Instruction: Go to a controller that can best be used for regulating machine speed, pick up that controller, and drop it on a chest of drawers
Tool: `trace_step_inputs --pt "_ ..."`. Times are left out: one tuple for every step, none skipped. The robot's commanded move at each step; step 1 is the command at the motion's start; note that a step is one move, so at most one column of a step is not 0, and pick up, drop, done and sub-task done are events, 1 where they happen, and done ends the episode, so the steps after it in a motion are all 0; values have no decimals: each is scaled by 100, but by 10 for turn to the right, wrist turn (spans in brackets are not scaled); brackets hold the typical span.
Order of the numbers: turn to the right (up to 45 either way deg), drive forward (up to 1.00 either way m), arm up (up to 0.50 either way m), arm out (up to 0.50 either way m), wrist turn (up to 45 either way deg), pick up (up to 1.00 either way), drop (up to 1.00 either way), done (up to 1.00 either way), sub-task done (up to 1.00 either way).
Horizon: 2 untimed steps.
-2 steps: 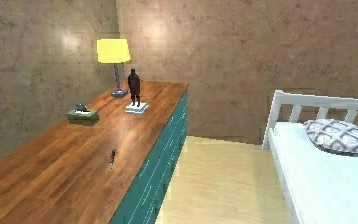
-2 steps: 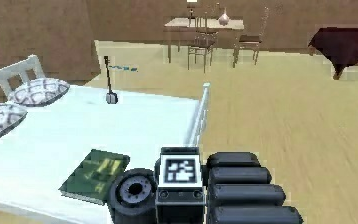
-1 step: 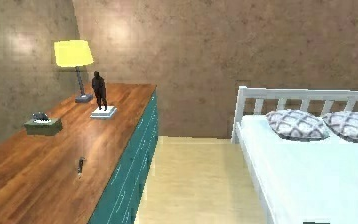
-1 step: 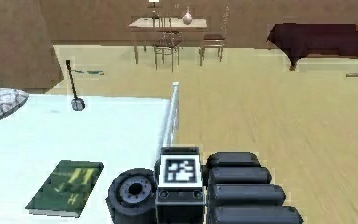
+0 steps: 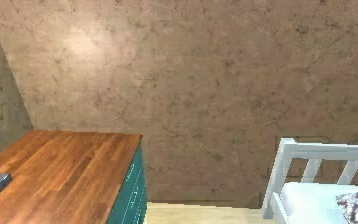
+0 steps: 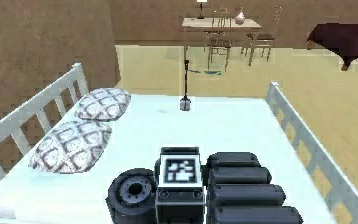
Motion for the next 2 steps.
trace_step_inputs --pt "120 0 0 0 0 0 0 0 0" --pt "0 15 0 0 0 0 0 0 0"
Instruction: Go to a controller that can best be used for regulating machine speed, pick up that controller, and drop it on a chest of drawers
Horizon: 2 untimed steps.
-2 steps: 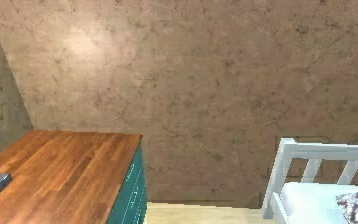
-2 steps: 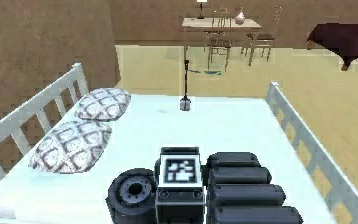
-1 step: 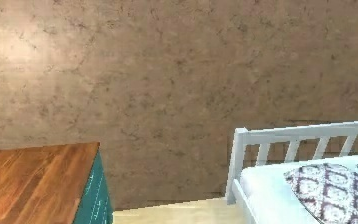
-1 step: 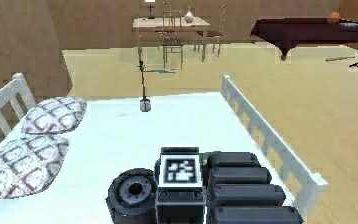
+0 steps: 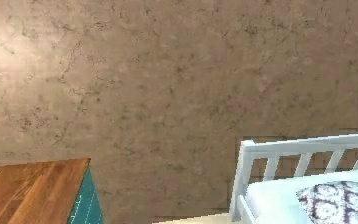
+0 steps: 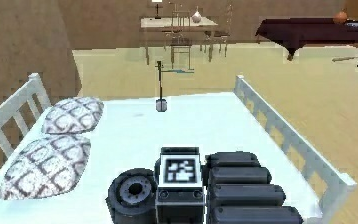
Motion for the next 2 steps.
trace_step_inputs --pt "-180 0 0 0 0 0 0 0 0" --pt "300 0 0 0 0 0 0 0 0"
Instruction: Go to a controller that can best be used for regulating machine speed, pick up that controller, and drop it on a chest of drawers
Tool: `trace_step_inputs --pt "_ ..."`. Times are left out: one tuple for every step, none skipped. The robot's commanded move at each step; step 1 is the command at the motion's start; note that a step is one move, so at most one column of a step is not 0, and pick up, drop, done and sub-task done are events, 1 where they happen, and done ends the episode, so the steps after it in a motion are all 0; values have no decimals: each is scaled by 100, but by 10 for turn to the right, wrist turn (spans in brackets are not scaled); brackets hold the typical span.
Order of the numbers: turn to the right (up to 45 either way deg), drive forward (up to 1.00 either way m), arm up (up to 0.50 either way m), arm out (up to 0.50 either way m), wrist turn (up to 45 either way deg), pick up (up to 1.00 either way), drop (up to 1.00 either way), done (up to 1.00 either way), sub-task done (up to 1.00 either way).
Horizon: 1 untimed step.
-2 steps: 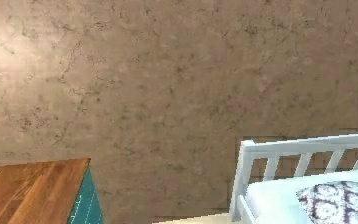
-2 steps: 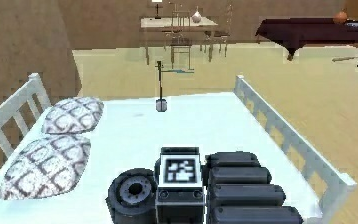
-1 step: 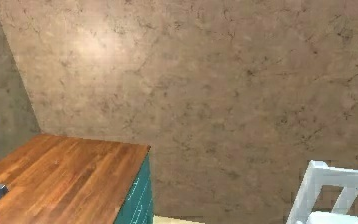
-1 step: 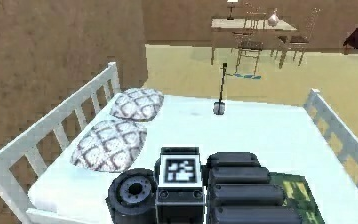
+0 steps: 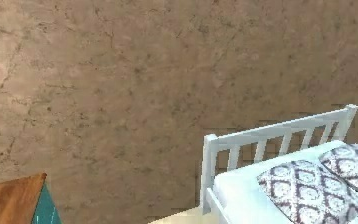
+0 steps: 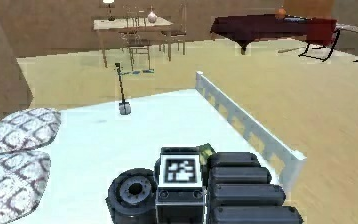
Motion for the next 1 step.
trace_step_inputs --pt "-450 0 0 0 0 0 0 0 0"
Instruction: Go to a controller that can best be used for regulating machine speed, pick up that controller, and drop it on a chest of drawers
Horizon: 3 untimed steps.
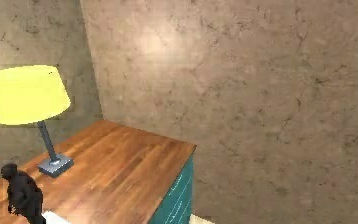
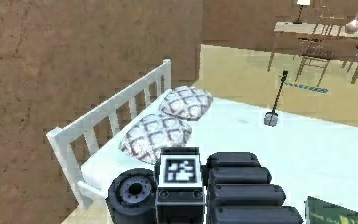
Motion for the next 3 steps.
trace_step_inputs --pt "420 0 0 0 0 0 0 0 0" --pt "-240 0 0 0 0 0 0 0 0" --pt "-450 0 0 0 0 0 0 0 0"
